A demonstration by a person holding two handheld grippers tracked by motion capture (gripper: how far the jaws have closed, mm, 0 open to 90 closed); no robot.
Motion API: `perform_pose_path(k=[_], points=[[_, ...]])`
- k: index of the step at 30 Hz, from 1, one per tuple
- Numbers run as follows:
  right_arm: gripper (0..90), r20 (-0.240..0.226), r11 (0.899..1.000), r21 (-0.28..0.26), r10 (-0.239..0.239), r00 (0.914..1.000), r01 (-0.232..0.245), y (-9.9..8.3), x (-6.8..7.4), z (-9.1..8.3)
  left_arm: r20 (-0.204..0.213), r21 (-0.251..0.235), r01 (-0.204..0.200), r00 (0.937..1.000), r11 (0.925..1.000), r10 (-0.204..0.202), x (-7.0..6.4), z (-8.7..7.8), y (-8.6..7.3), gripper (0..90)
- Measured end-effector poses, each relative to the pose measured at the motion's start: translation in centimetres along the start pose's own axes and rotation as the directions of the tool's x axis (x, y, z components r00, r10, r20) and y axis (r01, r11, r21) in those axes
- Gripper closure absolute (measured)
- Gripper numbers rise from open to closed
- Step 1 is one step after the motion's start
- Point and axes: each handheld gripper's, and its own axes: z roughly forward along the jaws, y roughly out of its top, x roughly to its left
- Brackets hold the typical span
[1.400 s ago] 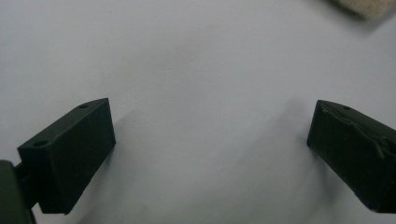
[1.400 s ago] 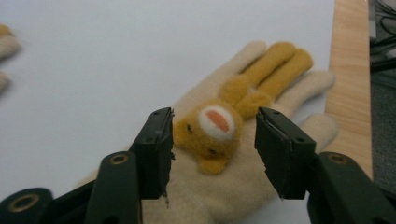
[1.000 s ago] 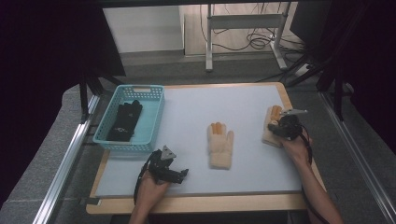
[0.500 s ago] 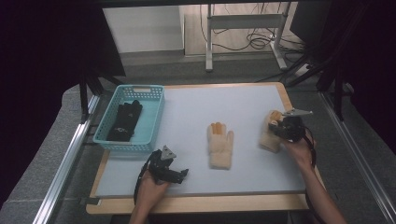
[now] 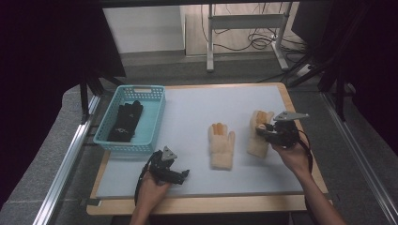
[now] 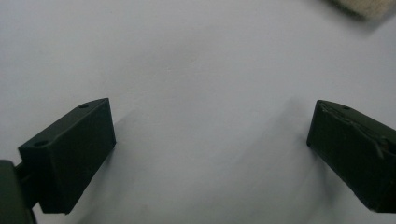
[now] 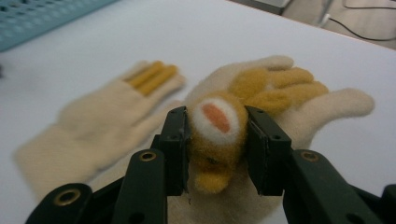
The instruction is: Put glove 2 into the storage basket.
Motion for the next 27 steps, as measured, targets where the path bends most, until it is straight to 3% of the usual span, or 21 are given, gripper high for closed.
perform_pose_path(k=[7, 12, 19, 27], points=[[61.5, -0.122, 0.999, -0.006, -0.037, 0.9918, 0.037, 1.5, 4.2, 1.6, -0.002, -0.003, 0.001, 1.0000, 1.0000, -0.001, 0.0, 0.0, 0.0, 1.5], [61.4, -0.177, 0.998, 0.009, -0.061, 0.9823, 0.063, 2.3, 6.8, 3.8, -0.002, -0.002, -0.001, 1.0000, 1.0000, 0.001, 0.0, 0.0, 0.0, 1.5], [61.2, -0.187, 0.995, 0.058, -0.066, 0.9801, 0.078, 2.2, 8.5, 7.3, -0.001, 0.000, -0.004, 1.0000, 1.0000, 0.004, 0.0, 0.0, 0.0, 1.5], [59.2, -0.166, 0.990, 0.120, -0.053, 0.9847, 0.074, 0.8, 8.9, 9.9, -0.001, 0.004, -0.006, 1.0000, 1.0000, 0.006, 0.0, 0.0, 0.0, 1.5]])
